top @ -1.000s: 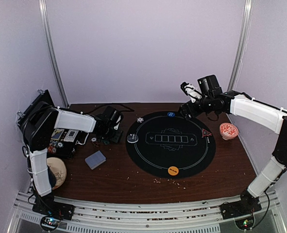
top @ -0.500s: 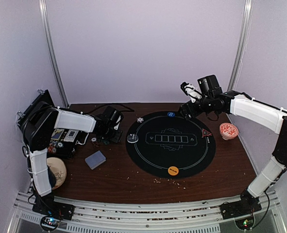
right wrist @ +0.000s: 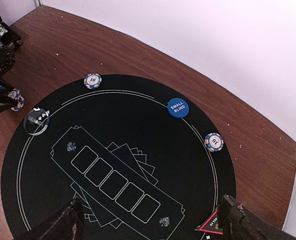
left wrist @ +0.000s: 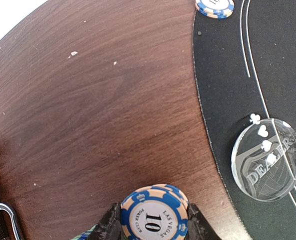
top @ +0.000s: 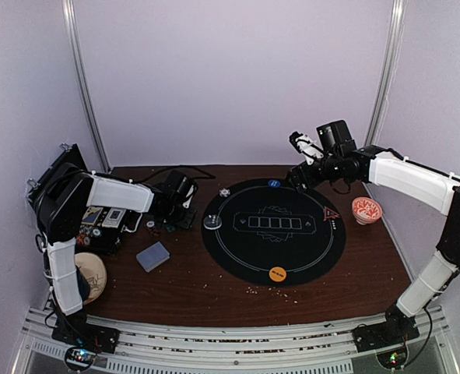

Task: Distribute texas hold em gaming equipment
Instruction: Pick up the pile of poker chips from the pile of poker chips.

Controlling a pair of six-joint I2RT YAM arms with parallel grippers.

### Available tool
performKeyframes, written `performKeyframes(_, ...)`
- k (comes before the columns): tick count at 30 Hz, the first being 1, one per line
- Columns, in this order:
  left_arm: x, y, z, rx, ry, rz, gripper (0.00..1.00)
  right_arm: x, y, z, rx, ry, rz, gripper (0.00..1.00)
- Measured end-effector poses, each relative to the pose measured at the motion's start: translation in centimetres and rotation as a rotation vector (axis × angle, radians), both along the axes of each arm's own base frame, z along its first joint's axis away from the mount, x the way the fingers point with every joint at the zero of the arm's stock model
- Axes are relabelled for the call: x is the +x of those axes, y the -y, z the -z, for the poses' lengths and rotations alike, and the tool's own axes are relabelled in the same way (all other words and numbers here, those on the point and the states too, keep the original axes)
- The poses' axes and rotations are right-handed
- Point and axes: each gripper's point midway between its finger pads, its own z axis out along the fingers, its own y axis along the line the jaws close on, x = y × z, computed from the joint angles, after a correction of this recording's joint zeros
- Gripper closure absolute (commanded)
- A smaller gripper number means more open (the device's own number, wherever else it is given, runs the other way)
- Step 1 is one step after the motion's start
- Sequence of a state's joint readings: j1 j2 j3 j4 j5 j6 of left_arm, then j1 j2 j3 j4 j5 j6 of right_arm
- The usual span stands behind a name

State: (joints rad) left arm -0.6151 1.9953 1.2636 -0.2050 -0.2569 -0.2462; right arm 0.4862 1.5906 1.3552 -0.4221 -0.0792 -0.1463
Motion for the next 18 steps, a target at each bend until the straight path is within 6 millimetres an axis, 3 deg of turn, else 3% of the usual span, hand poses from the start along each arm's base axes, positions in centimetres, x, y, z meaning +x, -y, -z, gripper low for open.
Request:
performKeyframes(8, -0.4, 0.8, -0.5, -0.005, 0.008, 0.019, 0.74, 0.0, 0.0, 0.0, 0.000, 0.000, -0.001, 0.06)
performKeyframes(18, -1.2, 2.4, -2.9, -0.024, 0.057, 0.048, 0.75, 0.0, 0.0, 0.0, 0.000, 0.001, 0.001, 0.05)
